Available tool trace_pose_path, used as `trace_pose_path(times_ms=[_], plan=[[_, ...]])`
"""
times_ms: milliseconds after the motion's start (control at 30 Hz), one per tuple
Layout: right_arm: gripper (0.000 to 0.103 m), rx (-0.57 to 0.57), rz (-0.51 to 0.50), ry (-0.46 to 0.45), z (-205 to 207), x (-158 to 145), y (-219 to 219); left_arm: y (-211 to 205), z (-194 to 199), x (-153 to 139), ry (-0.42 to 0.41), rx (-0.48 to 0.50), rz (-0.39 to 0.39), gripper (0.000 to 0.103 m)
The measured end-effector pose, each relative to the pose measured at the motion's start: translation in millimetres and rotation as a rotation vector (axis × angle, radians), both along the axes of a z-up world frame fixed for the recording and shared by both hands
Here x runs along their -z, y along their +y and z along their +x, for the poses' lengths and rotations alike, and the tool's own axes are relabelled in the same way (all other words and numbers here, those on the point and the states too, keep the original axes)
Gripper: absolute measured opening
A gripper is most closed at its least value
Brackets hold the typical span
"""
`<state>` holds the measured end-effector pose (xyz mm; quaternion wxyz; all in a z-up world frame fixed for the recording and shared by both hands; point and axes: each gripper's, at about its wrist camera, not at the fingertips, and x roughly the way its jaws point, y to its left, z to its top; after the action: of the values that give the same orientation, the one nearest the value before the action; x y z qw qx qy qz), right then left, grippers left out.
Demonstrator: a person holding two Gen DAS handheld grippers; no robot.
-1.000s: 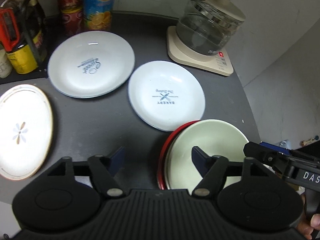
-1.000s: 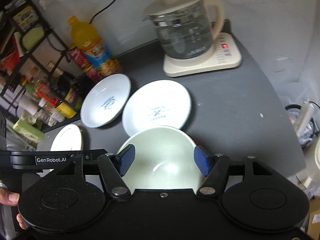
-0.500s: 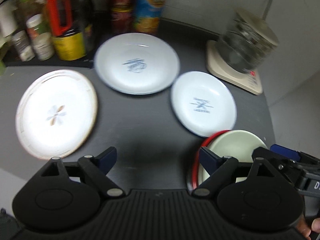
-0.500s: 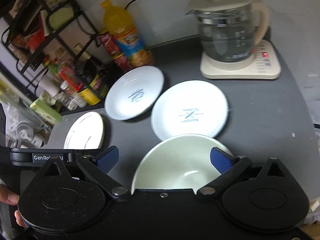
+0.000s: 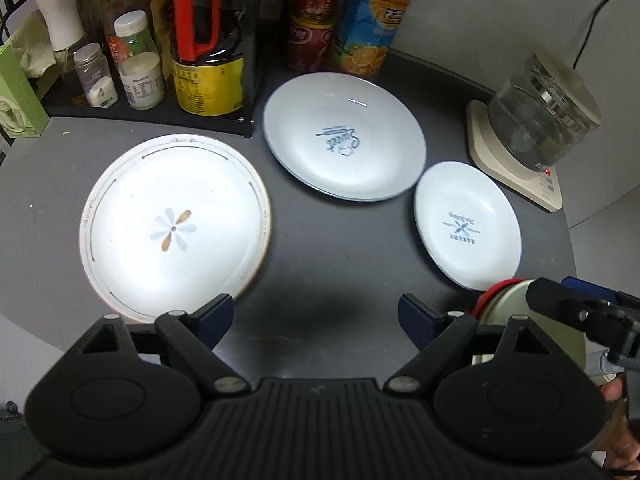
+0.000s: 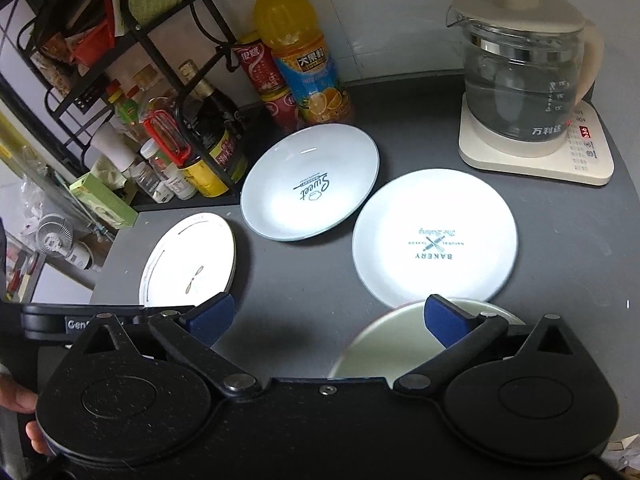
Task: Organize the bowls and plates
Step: 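Withdraw both grippers up from the bowl stack, then move both grippers to the white 'Sweet' plate and close on its rim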
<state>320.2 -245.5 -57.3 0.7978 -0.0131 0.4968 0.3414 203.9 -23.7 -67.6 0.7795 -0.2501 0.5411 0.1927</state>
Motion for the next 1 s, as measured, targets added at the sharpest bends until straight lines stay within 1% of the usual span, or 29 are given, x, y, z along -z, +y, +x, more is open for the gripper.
trace_pose_path(times_ms=[100, 333, 400, 467, 500, 567, 700, 867, 1000], plan=[[0.102, 0.010, -0.015, -0.024, 5, 2, 11, 13, 0, 3, -0.009, 0.002, -0.006, 0.088], [0.102, 0.066, -0.026, -0.025, 21, 9, 27, 40, 7, 9, -0.026, -0.007, -0.004, 0.088], [0.099, 0.093, -0.032, -0.035, 25, 10, 31, 47, 12, 10, -0.043, -0.008, -0.004, 0.088], [0.093, 0.108, -0.031, -0.043, 30, 10, 36, 55, 18, 11, -0.064, -0.012, 0.012, 0.087], [0.092, 0.117, -0.029, -0.042, 33, 11, 38, 58, 21, 12, -0.075, -0.013, 0.015, 0.087], [0.085, 0.129, -0.028, -0.034, 39, 14, 43, 67, 28, 16, -0.083, -0.024, 0.006, 0.085], [0.078, 0.155, -0.024, -0.016, 52, 22, 50, 81, 38, 25, -0.104, -0.040, 0.004, 0.084], [0.067, 0.185, -0.018, 0.006, 66, 32, 59, 95, 49, 39, -0.125, -0.063, -0.030, 0.076], [0.063, 0.208, -0.008, 0.034, 81, 38, 66, 103, 58, 50, -0.130, -0.070, -0.045, 0.071]])
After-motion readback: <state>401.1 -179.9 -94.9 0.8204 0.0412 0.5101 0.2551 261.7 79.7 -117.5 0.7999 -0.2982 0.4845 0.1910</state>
